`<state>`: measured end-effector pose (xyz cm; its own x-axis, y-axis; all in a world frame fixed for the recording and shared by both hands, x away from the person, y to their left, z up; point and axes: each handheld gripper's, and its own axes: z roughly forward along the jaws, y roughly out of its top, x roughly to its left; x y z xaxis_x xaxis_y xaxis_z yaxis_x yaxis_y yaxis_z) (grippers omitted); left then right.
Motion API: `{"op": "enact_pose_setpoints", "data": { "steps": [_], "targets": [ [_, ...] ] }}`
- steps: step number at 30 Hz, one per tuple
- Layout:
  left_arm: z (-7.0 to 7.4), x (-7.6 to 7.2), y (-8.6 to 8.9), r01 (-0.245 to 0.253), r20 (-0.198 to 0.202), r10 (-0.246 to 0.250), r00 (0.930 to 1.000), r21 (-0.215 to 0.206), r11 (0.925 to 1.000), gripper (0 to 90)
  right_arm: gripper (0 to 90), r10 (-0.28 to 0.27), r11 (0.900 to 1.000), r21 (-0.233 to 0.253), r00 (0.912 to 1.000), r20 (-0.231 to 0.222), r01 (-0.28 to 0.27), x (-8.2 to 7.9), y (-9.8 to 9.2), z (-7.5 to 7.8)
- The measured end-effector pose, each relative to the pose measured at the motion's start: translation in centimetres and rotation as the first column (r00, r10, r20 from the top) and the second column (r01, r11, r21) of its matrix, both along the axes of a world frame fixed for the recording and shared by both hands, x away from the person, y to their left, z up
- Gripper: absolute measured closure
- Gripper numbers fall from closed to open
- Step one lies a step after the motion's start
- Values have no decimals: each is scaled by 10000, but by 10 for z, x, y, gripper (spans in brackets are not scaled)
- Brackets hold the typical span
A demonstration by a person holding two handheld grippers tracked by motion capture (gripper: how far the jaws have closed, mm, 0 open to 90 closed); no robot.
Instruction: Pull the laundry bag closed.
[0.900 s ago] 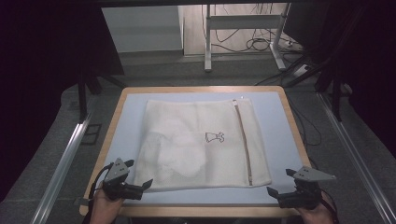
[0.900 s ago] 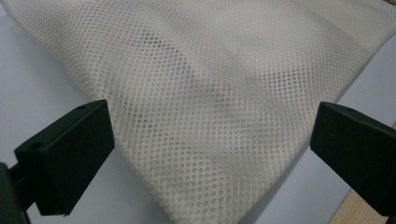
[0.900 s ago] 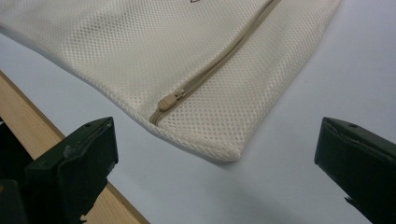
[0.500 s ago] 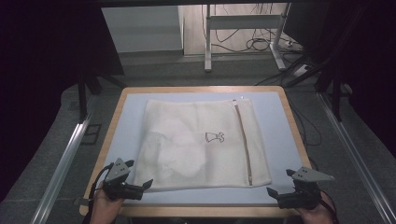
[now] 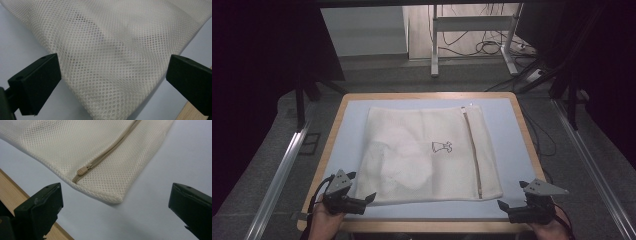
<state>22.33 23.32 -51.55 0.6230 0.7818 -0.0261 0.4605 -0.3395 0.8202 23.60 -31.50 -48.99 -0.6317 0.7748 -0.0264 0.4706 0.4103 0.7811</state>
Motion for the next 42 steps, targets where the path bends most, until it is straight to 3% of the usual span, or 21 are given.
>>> {"op": "enact_pose_setpoints", "data": {
  "steps": [9,13,25,31,42],
  "targets": [
    [-1,1,-1,49,-55,-48,10000,67,10000,0,0,-146,9998,-114,9996,250,149,0,6,0],
    [-1,1,-1,79,-70,-78,9999,79,9999,0,6,-262,9983,-509,9991,321,278,0,11,-1],
    [-2,2,-2,155,-94,-154,9998,173,9997,0,245,-201,9969,-759,9995,-225,183,6,18,-1],
    [-2,2,-3,176,-107,-174,9998,216,9996,0,337,-55,9972,-741,10000,12,56,7,19,3],
    [-3,3,-4,216,-162,-210,9996,324,9992,0,455,751,9907,-1141,9972,7,-745,10,37,3]
  ]
}}
